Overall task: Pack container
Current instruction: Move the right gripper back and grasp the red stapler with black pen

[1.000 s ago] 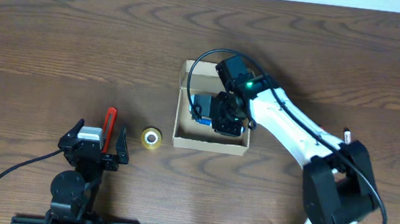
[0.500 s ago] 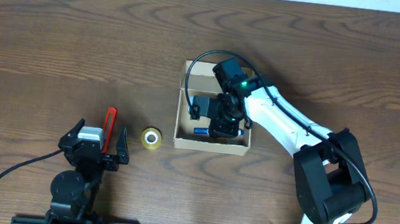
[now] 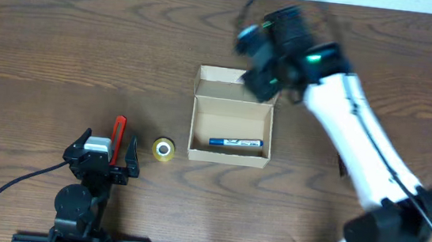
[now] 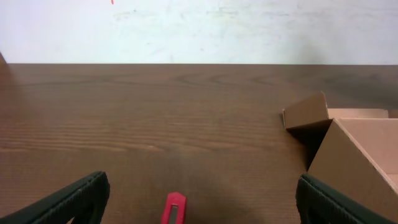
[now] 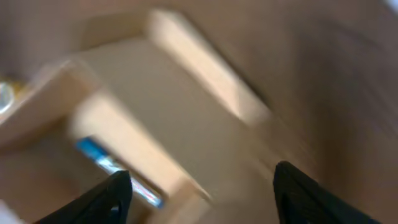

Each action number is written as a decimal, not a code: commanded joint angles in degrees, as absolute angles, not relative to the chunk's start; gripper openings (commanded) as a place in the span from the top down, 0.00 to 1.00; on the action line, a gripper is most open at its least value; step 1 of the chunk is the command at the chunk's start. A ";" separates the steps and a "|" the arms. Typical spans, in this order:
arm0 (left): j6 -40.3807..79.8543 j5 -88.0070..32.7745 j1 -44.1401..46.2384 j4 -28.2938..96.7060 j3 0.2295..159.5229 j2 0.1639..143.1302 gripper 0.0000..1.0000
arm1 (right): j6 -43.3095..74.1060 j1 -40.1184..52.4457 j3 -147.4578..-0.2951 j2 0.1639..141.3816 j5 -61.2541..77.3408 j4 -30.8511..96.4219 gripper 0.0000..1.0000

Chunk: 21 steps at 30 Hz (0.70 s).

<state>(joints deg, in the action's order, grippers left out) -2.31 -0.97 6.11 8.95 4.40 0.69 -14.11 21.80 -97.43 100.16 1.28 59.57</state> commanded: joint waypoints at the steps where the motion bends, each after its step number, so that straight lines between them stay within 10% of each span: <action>1: -1.65 -1.56 5.98 9.61 2.72 0.32 0.05 | 4.62 14.70 -98.13 96.99 -10.85 62.98 0.31; 11: -1.65 -1.56 5.98 9.61 2.74 0.32 0.05 | 5.48 0.03 -94.13 92.23 -9.63 79.46 0.33; 21: -1.65 -1.54 5.98 9.61 2.72 0.32 0.05 | 0.10 -4.40 -70.02 87.66 -5.87 64.45 0.28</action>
